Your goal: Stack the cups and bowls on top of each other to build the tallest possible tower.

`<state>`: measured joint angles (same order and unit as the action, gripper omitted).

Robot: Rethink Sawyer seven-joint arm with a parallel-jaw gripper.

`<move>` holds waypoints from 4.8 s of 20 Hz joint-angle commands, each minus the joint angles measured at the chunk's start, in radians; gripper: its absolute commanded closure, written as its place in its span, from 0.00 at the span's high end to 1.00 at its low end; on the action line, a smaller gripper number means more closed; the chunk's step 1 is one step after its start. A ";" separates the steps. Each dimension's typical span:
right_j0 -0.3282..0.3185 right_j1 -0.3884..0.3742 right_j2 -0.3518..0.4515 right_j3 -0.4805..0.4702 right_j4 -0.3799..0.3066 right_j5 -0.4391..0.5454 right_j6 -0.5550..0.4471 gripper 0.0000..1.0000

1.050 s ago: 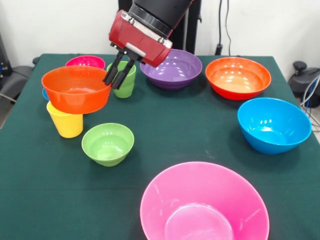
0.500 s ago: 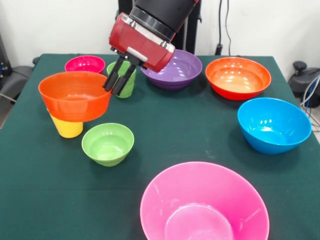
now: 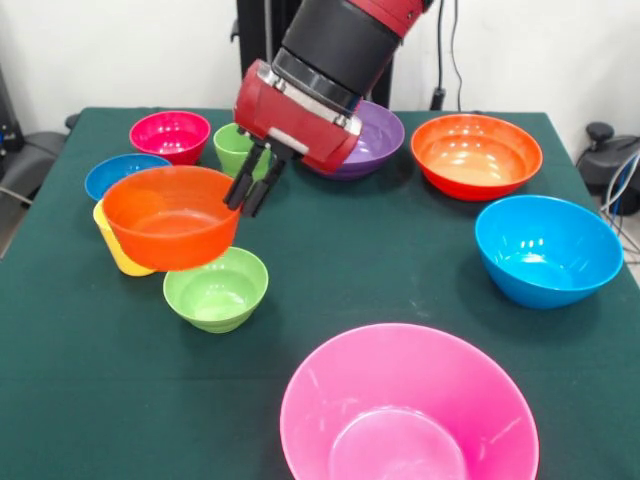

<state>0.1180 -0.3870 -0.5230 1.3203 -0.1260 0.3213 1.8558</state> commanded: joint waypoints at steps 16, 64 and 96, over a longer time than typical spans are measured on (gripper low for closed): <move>-0.024 0.121 0.189 -0.101 0.015 0.134 0.033 0.00; -0.030 0.142 0.179 -0.071 -0.055 0.189 -0.037 0.00; -0.034 0.051 0.197 0.020 -0.095 0.241 -0.087 0.00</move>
<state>0.1016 -0.3459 -0.4615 1.2899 -0.1517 0.4643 1.8558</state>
